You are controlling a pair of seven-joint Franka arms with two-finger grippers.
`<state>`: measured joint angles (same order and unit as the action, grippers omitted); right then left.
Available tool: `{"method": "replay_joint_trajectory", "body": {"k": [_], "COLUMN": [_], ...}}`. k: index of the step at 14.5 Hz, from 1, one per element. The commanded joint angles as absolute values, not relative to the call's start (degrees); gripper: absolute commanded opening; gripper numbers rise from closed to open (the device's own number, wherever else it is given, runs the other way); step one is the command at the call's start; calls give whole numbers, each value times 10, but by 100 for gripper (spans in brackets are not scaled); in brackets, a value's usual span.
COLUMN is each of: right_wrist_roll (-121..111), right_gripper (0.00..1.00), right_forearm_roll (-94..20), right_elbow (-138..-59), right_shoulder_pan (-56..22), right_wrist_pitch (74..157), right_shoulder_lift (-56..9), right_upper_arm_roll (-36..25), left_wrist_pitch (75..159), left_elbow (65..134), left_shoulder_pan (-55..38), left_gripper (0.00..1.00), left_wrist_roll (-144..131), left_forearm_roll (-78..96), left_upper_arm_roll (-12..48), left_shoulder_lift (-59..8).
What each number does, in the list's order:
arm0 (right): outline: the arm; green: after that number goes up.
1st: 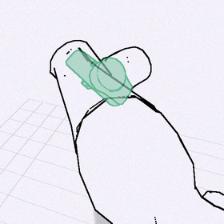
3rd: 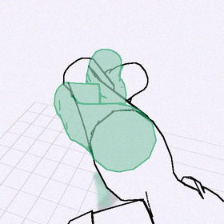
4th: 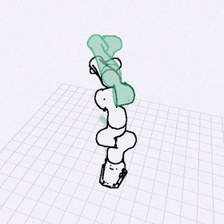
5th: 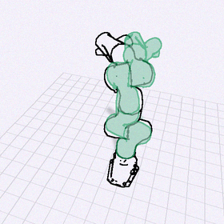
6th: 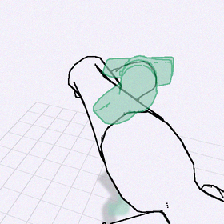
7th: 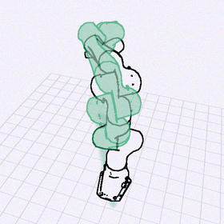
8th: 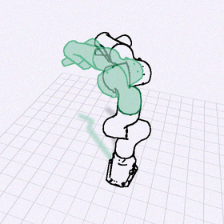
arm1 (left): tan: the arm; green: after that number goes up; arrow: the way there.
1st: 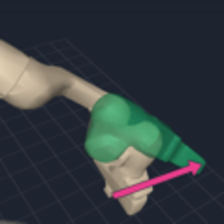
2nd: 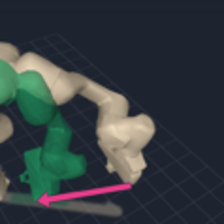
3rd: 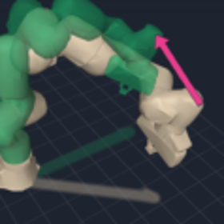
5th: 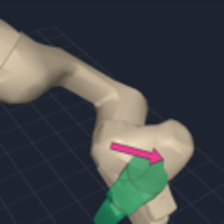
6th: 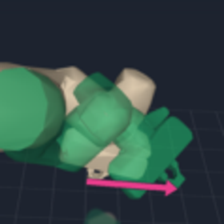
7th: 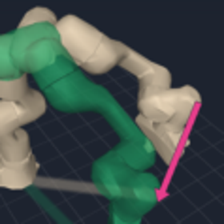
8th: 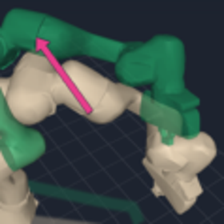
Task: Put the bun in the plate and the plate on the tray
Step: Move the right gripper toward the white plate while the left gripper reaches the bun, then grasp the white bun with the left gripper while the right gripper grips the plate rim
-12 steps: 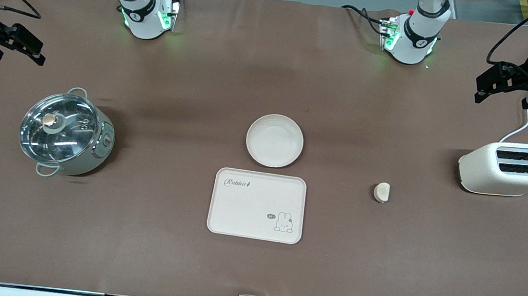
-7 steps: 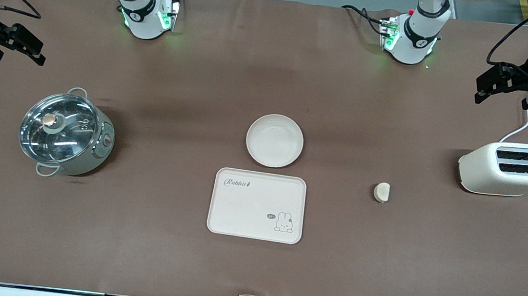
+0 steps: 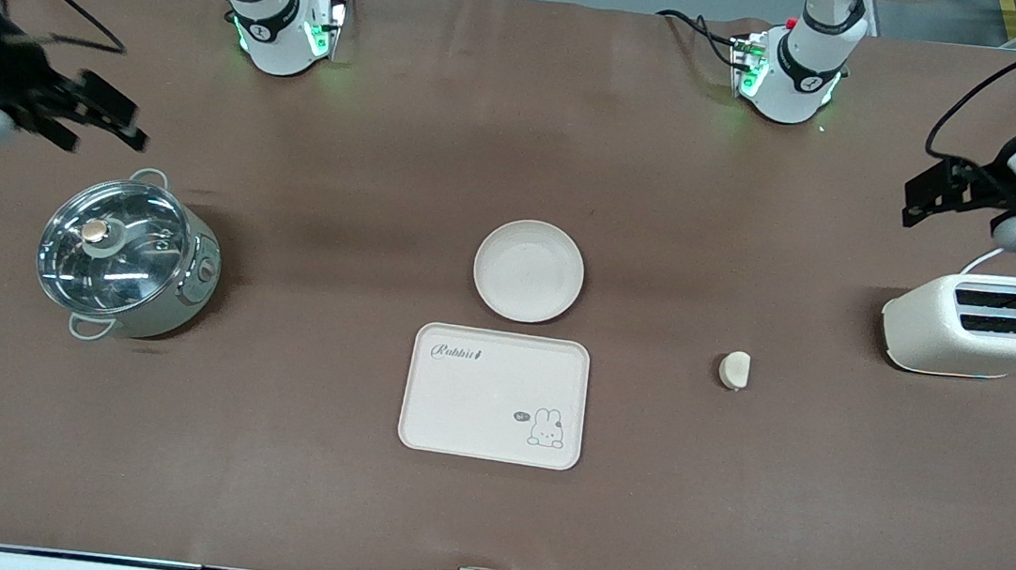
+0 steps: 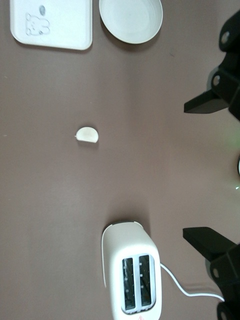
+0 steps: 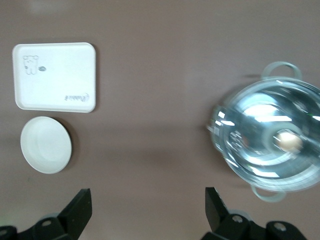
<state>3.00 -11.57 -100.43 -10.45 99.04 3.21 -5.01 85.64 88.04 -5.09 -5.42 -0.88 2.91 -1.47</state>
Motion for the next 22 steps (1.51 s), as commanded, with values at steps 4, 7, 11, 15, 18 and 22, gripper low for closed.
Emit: {"method": "replay_joint_trajectory", "body": {"k": [4,7,11,15,18,22], "right_wrist_roll": [49,51,51,51,51,55], "right_gripper": [100,100,100,100,100,100], "right_forearm_roll": [-220,-270,-345,-422,-443,-451], "right_elbow": [-998,-1034,-1139,-1159,-1163,-1156], "right_shoulder_pan": [-190,-235,-295,-350,-362,-384], "right_wrist_pitch": [1132,1149,1266,1330,1345,1341], "right_shoulder_lift": [-156,-177,-178,-215,-230,-230], "right_upper_arm_roll": [-50,-50,-50,-50,-50,-48], "left_wrist_pitch": [964,1068,1203,1312,1376,1418], "left_elbow": [970,1037,1089,1109,1107,1106], "left_shoulder_pan": [-56,-59,-58,-61,-59,-56], "left_gripper": [100,100,100,100,97,88], "left_wrist_roll": [-114,-129,-187,-187,-187,-188], "left_forearm_roll": [0,1,-1,-4,-5,-4], "left_upper_arm_roll": [28,32,57,59,64,65], "left_shoulder_lift": [-53,-88,-161,-226,-276,-321]}}
